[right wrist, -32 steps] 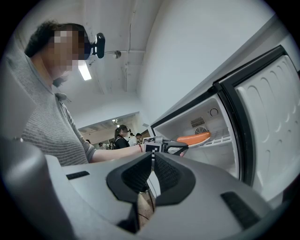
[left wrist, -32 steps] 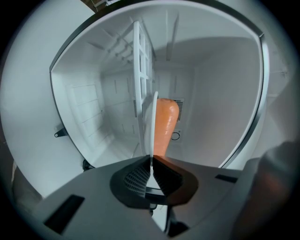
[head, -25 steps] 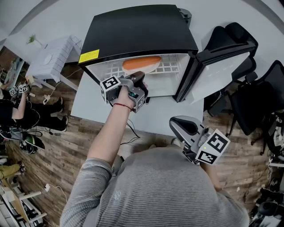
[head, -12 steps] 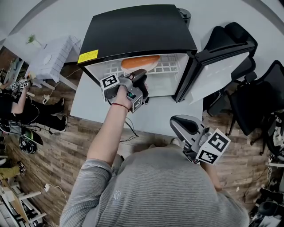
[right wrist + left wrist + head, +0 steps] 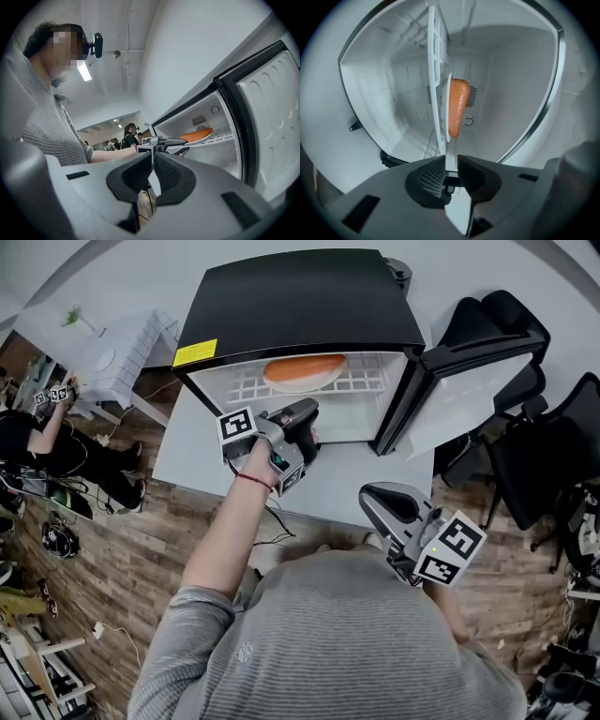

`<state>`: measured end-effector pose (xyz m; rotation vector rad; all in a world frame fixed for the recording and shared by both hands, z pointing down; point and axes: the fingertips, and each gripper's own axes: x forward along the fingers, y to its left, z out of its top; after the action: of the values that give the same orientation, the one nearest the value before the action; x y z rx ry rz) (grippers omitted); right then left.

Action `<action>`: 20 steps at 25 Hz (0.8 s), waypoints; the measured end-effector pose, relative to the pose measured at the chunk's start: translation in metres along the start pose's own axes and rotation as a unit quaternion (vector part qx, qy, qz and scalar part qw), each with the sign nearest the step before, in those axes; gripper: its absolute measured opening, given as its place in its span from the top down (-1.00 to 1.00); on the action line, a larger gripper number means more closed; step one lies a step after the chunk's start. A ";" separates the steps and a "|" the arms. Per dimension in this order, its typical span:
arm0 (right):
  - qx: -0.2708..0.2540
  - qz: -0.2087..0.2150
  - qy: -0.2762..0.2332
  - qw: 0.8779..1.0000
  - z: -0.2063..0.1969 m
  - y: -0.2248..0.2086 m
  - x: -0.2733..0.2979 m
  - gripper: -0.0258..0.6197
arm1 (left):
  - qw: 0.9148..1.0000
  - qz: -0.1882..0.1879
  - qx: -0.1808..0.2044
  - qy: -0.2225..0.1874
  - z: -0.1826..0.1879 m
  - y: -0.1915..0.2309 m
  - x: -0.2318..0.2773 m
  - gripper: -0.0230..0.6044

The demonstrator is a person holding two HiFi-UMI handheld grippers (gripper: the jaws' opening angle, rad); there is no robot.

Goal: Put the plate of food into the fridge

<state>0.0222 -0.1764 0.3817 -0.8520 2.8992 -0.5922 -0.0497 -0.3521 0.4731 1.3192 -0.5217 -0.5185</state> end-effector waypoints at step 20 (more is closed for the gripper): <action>-0.008 -0.011 0.021 1.000 -0.033 -0.002 0.005 0.87 | 0.940 -0.077 0.332 0.017 -0.069 -0.048 -0.054 0.89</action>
<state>0.0138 -0.1690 0.4128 -0.8842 2.9390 -0.5976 -0.0518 -0.2739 0.4110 2.0250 -0.5936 -0.4626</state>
